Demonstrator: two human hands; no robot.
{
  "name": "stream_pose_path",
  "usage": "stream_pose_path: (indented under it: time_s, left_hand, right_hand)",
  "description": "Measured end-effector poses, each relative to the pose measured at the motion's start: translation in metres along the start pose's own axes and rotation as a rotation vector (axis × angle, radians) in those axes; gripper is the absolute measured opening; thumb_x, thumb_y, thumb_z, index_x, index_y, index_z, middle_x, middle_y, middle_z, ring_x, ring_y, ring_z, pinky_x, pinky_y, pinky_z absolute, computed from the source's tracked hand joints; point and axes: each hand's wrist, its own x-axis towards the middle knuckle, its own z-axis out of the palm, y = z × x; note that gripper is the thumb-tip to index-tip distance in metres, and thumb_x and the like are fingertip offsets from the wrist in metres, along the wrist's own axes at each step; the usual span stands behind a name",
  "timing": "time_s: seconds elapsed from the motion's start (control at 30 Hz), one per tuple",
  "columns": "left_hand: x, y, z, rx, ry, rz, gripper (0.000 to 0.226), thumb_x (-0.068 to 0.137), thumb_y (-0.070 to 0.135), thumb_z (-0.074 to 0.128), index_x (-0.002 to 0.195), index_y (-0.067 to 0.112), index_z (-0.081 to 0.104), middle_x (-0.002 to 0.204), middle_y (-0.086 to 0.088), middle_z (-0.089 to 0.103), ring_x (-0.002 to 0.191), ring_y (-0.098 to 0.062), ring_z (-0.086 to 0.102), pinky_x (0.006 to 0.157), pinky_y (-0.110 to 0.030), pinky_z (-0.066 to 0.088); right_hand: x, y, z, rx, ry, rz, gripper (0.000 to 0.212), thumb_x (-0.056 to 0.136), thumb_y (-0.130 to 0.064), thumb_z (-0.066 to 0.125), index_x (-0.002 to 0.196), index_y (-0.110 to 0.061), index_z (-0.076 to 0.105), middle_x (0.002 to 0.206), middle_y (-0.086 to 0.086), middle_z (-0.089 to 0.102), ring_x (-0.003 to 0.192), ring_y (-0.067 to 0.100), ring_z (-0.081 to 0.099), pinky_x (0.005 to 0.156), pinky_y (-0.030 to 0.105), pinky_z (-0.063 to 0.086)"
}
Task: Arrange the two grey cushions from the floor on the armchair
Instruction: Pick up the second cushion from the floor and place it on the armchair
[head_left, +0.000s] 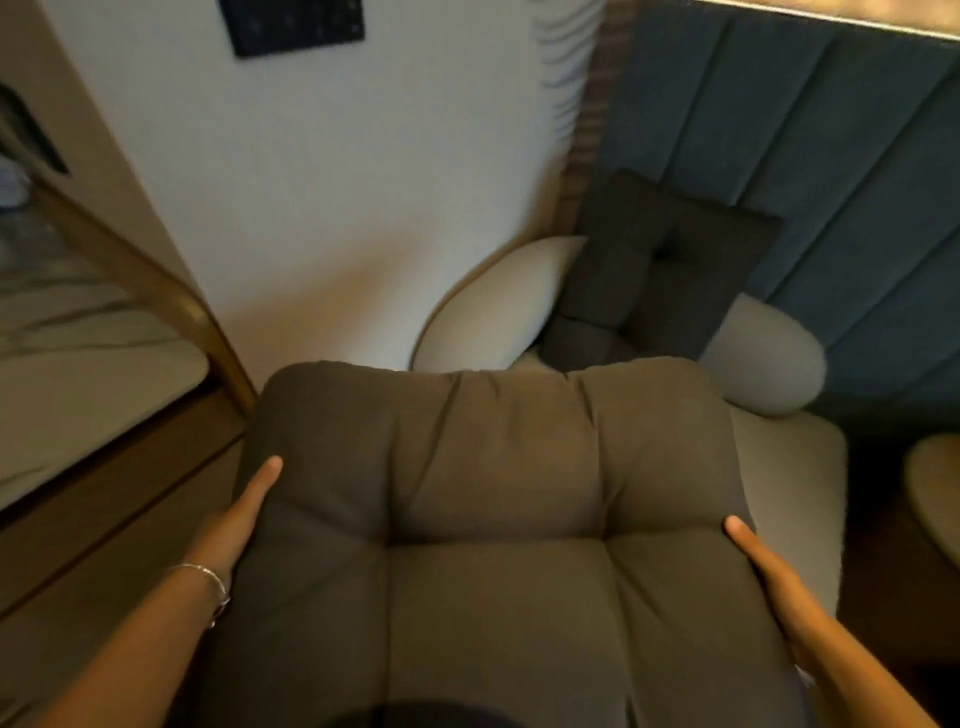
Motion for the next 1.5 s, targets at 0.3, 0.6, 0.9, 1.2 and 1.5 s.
stream_pose_path:
  time_s: [0.3,0.6,0.9,1.2,1.5]
  left_hand:
    - [-0.048,0.065,0.145,0.101,-0.223,0.291,0.120,0.031,0.088,0.060,0.126,0.015,0.055,0.109,-0.006,0.060,0.084,-0.022,0.058,0.086,-0.038,0.043]
    - [-0.071,0.055,0.273,0.166,-0.368,0.224,0.123,0.024,0.084,0.066,0.123,0.012,0.058,0.110,-0.011,0.063,0.089,-0.025,0.060,0.087,-0.037,0.046]
    - [-0.045,0.103,0.415,0.215,-0.523,0.323,0.119,0.033,0.085,0.063,0.132,0.020,0.050,0.127,-0.003,0.058,0.101,-0.021,0.055,0.091,-0.034,0.041]
    - [-0.030,0.137,0.560,0.242,-0.656,0.204,0.127,0.026,0.087,0.064,0.135,0.025,0.046,0.118,-0.001,0.058,0.098,-0.021,0.058,0.090,-0.036,0.043]
    - [-0.031,0.149,0.652,0.254,-0.588,0.159,0.133,0.024,0.089,0.060,0.136,0.018,0.047,0.130,-0.009,0.058,0.113,-0.028,0.056,0.105,-0.047,0.040]
  right_hand:
    - [-0.047,0.006,-0.141,0.105,0.085,-0.170,0.063,0.062,-0.047,0.070,0.119,-0.025,0.058,0.111,0.008,0.071,0.096,0.029,0.069,0.079,0.043,0.052]
    - [-0.043,0.023,-0.239,0.062,0.216,-0.186,0.080,0.064,-0.044,0.065,0.137,-0.019,0.043,0.116,0.001,0.061,0.102,0.022,0.059,0.084,0.038,0.047]
    - [0.020,0.005,-0.300,0.141,0.399,-0.077,0.088,0.058,-0.051,0.068,0.136,-0.017,0.044,0.128,0.013,0.057,0.111,0.032,0.056,0.103,0.051,0.039]
    - [0.078,-0.036,-0.379,0.175,0.518,-0.083,0.080,0.056,-0.053,0.067,0.126,-0.019,0.051,0.105,0.007,0.067,0.092,0.027,0.064,0.080,0.039,0.048]
    - [0.132,-0.094,-0.445,0.150,0.563,-0.004,0.090,0.052,-0.056,0.069,0.130,-0.017,0.047,0.108,0.013,0.065,0.094,0.031,0.063,0.081,0.041,0.050]
